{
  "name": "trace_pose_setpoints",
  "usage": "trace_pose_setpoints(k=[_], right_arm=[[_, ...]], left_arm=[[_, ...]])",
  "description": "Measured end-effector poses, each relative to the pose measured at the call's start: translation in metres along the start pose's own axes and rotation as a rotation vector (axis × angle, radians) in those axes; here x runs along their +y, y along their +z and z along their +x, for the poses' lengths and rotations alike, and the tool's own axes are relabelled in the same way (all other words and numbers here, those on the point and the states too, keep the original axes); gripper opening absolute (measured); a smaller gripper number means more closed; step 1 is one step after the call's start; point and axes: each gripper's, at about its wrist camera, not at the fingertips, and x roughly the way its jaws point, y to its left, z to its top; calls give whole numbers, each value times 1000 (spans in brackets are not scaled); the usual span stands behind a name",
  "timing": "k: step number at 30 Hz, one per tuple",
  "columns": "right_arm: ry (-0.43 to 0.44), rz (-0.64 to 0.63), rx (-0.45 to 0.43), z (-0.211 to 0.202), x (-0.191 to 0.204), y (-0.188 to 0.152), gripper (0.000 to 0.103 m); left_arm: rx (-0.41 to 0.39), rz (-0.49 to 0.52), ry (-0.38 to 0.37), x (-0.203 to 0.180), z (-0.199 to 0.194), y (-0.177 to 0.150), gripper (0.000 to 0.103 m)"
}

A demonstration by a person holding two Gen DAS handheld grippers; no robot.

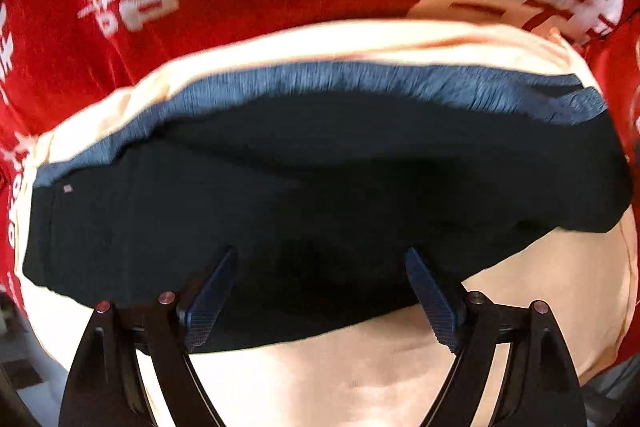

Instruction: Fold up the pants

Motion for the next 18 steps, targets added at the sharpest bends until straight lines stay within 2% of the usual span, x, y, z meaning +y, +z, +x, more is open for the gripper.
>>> trace_pose_setpoints(k=[3, 7, 9, 10, 11, 12, 13, 16, 18], right_arm=[[-48, -53, -40, 3, -1, 0, 61], [-54, -108, -96, 16, 11, 36, 61], [-49, -133, -55, 36, 15, 54, 60], [-43, -131, -2, 50, 16, 61, 54], [-45, -124, 71, 65, 14, 65, 19], [-67, -123, 117, 73, 13, 67, 8], [-63, -137, 98, 67, 15, 69, 8], [-124, -193, -14, 44, 21, 80, 8], [-164, -170, -17, 49, 13, 95, 8]], left_arm=[[16, -19, 1, 2, 7, -3, 86], [10, -19, 14, 0, 10, -3, 86], [11, -21, 20, -1, 11, -4, 86], [10, -22, 22, -1, 11, -4, 86], [10, -24, 23, -2, 11, -4, 86], [13, -29, 24, -1, 11, -4, 86], [16, -34, 23, -1, 11, -3, 86], [-7, -47, 13, 4, 1, 0, 86], [-35, -45, 23, 5, -3, 4, 86]])
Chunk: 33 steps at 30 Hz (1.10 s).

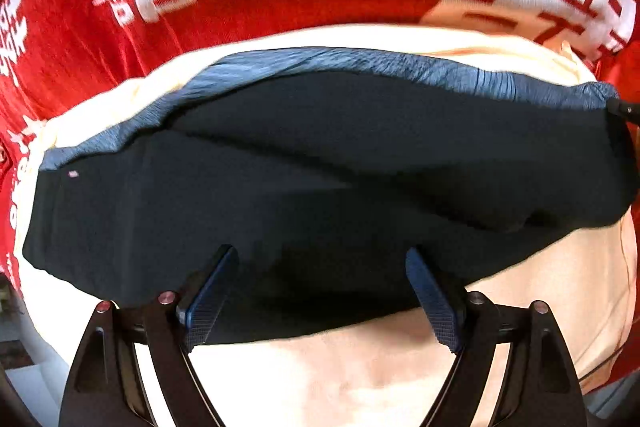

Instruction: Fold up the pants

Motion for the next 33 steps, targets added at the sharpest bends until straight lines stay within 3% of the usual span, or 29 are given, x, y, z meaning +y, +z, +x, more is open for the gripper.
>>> trace_pose_setpoints(k=[3, 4, 6, 7, 10, 13, 15, 17, 21, 26, 33], right_arm=[[5, 60, 106, 26, -16, 11, 11], [-6, 72, 101, 25, -16, 12, 13], [-23, 92, 42, 5, -18, 7, 35], [-16, 103, 15, -6, -18, 3, 38], [102, 113, -13, -36, -11, -18, 39], [366, 177, 75, -42, 1, -53, 39], [508, 224, 173, -30, 22, -86, 39], [585, 237, 226, -19, 46, -111, 39], [738, 227, 262, -4, 102, -134, 39], [811, 137, 299, 9, 176, -141, 39], [868, 99, 319, 14, 257, -167, 39]], left_arm=[[15, -5, 23, 5, 6, 12, 86], [18, -14, 27, 7, 6, 16, 86], [-3, -25, 24, 10, 2, 21, 86], [-18, -26, 31, 11, -1, 22, 86], [-34, -20, 54, 21, -3, 29, 86], [-25, -33, 71, 32, 1, 33, 86], [-11, -59, 69, 42, 3, 30, 86], [17, -90, 76, 50, 3, 20, 86], [52, -158, 90, 78, 0, 3, 86], [90, -271, 137, 137, 0, -18, 86], [58, -334, 210, 220, 9, -28, 86]])
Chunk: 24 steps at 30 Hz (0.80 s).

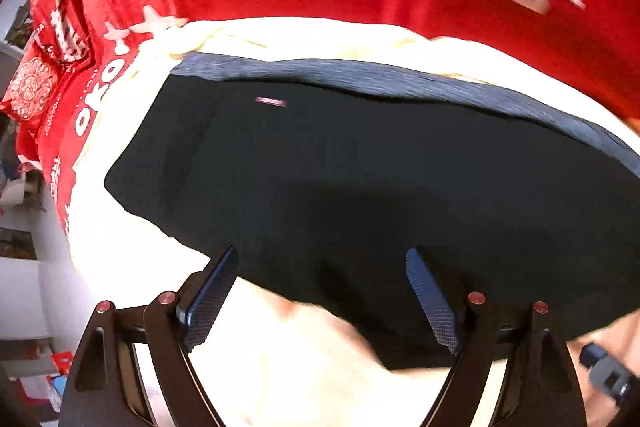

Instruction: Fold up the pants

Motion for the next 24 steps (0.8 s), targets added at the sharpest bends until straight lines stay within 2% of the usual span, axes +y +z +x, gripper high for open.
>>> trace_pose_setpoints(k=[6, 11, 13, 14, 16, 19, 22, 24], right_arm=[[-14, 59, 9, 75, 18, -3, 38], [-49, 136, -62, 80, 22, 0, 38], [-102, 107, -85, 79, 36, 8, 16], [-127, 78, -87, 78, 43, 10, 12], [-150, 42, -97, 77, 54, 3, 9], [-210, 64, -78, 87, 45, -18, 9], [-196, 116, -39, 81, 33, -27, 13], [-241, 43, -47, 54, 38, -27, 35]], left_arm=[[19, 24, -38, 35, 30, 5, 86], [21, 91, -97, 41, 32, 0, 86], [5, 120, -108, 40, 27, 0, 86], [-10, 134, -121, 40, 22, 0, 86], [-35, 146, -136, 43, 17, 2, 86], [-67, 193, -139, 36, 14, 1, 86], [-27, 257, -132, 13, 22, -5, 86], [-42, 270, -153, 0, 18, -7, 86]])
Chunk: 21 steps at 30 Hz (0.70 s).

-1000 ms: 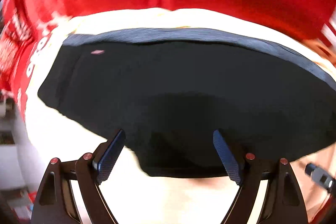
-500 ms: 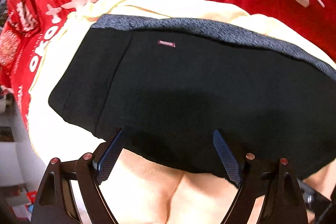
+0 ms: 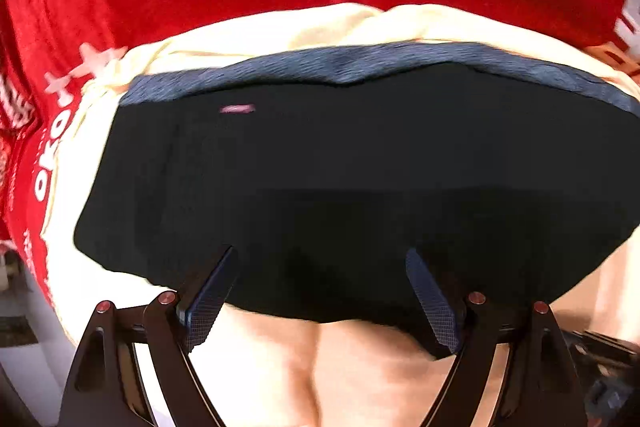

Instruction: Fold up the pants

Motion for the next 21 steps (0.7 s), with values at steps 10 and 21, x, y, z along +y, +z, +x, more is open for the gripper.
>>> trace_pose_setpoints(k=[10, 21], right_arm=[[-277, 475, -432, -199, -193, 44, 45], [-436, 461, -419, -224, -249, 93, 22]], left_arm=[[-34, -27, 26, -53, 16, 5, 94], [-55, 20, 111, -68, 13, -2, 95]])
